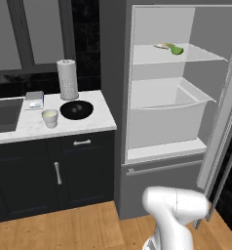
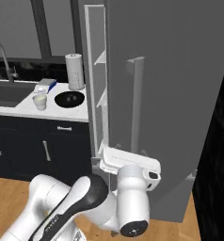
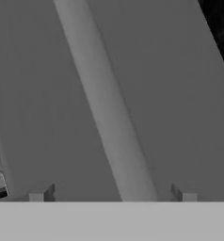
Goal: Grab a lemon wedge from the fridge and one ice cube from the ice bowl, and put them in the glass of lemonade.
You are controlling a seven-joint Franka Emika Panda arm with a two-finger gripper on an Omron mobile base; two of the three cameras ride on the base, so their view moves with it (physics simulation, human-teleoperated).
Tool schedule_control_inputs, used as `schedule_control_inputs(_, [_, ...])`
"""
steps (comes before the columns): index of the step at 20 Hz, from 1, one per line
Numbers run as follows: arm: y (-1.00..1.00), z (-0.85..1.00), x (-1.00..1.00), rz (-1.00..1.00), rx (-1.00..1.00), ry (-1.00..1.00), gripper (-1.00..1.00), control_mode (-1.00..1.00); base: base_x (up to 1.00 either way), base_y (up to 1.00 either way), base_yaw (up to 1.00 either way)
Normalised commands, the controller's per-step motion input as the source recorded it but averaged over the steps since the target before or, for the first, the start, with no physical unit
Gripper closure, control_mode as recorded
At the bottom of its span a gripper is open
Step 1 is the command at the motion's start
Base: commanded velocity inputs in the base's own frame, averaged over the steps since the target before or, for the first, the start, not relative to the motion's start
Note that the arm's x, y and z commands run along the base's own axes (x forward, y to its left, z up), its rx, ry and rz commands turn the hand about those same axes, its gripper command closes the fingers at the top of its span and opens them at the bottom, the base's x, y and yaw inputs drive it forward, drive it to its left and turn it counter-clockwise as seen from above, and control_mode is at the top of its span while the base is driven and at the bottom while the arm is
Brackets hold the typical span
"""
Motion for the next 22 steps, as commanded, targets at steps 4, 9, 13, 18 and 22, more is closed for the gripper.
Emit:
schedule_control_inputs(4, [-0.05,0.59,-0.83,0.15,0.00,-0.17,-1.00,-1.00,0.00,0.00,0.00])
schedule_control_inputs(9, [0.21,0.95,-0.68,0.00,-0.06,-0.02,-1.00,-1.00,0.00,0.00,0.00])
schedule_control_inputs(13, [0.80,0.72,-0.48,-0.12,-0.18,0.00,-1.00,-1.00,0.00,0.00,0.00])
schedule_control_inputs(18, [1.00,0.22,-0.22,-0.30,-0.28,0.08,-1.00,-1.00,0.00,0.00,0.00])
schedule_control_inputs(22, [1.00,0.08,-0.01,-0.33,-0.34,0.22,-1.00,-1.00,0.00,0.00,0.00])
